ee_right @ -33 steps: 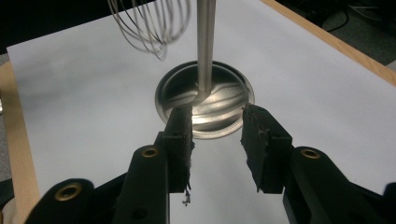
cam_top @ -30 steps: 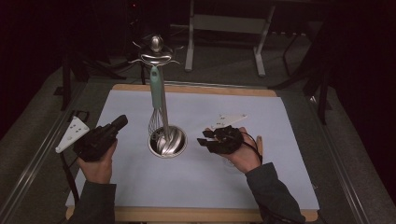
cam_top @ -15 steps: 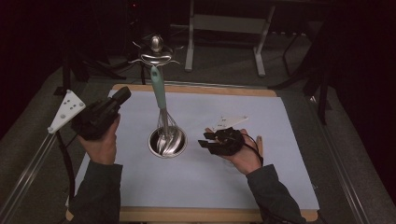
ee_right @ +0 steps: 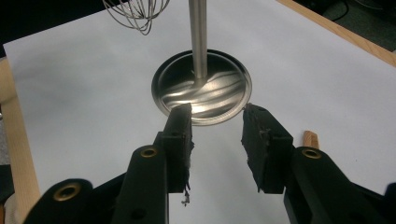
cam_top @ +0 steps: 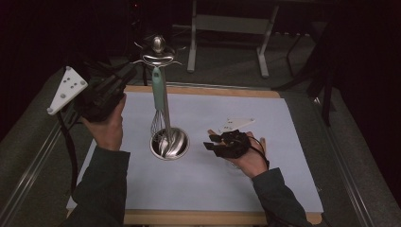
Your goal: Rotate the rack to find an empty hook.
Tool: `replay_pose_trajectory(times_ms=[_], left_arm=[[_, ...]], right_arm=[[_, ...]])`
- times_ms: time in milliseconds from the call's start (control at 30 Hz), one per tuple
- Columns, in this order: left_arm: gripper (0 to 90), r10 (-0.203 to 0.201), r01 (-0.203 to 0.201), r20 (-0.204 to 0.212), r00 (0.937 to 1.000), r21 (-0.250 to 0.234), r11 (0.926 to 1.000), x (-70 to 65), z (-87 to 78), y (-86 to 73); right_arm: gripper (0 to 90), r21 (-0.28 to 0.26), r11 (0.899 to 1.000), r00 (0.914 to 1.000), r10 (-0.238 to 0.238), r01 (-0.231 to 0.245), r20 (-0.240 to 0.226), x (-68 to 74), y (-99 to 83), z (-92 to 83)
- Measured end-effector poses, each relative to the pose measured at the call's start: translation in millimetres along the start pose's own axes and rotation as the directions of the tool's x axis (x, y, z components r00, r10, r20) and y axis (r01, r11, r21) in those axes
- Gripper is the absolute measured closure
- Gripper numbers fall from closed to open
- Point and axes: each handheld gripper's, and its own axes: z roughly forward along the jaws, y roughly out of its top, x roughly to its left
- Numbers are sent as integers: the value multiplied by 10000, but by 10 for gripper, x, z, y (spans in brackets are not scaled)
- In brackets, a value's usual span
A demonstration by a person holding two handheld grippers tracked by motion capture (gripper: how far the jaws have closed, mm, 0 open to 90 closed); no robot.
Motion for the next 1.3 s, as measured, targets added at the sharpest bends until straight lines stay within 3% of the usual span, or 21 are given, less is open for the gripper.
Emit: replay_pose_trajectory(times_ms=[133,800,1300], left_arm=[[897,17,-10,-211,9998,305,9995,48,87,15],[897,-118,165,-721,9973,660,9977,259,241,4],[897,-159,233,-911,9957,807,9965,314,299,10]], right_arm=[[623,27,10000,10000,27,-27,3,-5,-12,-3],[622,29,9999,9999,113,-113,33,-33,-35,-17],[622,-19,9999,9998,142,-142,132,-67,-36,-61]])
